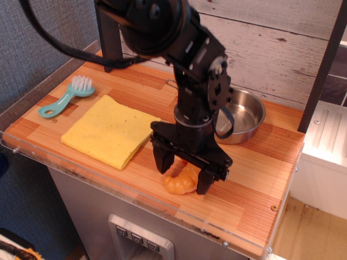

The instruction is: Put the food in the bowl.

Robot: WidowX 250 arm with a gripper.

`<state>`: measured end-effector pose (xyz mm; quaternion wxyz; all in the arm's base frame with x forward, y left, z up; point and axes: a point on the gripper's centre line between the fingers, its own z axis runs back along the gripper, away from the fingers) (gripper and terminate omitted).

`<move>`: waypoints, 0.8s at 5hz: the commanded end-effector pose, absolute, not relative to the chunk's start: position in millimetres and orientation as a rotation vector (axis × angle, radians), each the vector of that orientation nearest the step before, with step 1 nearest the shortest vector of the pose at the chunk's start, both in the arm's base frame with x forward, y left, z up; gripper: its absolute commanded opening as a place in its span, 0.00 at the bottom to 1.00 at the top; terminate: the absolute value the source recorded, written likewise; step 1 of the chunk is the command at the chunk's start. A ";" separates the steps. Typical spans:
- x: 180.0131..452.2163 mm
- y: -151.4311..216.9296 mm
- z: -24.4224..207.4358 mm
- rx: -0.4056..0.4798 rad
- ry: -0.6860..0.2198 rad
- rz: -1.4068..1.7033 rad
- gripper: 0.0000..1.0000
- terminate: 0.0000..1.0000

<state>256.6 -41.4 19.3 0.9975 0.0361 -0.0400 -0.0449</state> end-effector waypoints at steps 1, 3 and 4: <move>272.6 -52.7 15.2 0.039 -0.118 -0.106 1.00 0.00; 275.6 -55.2 18.7 0.026 -0.120 -0.130 0.00 0.00; 277.5 -57.8 39.0 0.021 -0.149 -0.142 0.00 0.00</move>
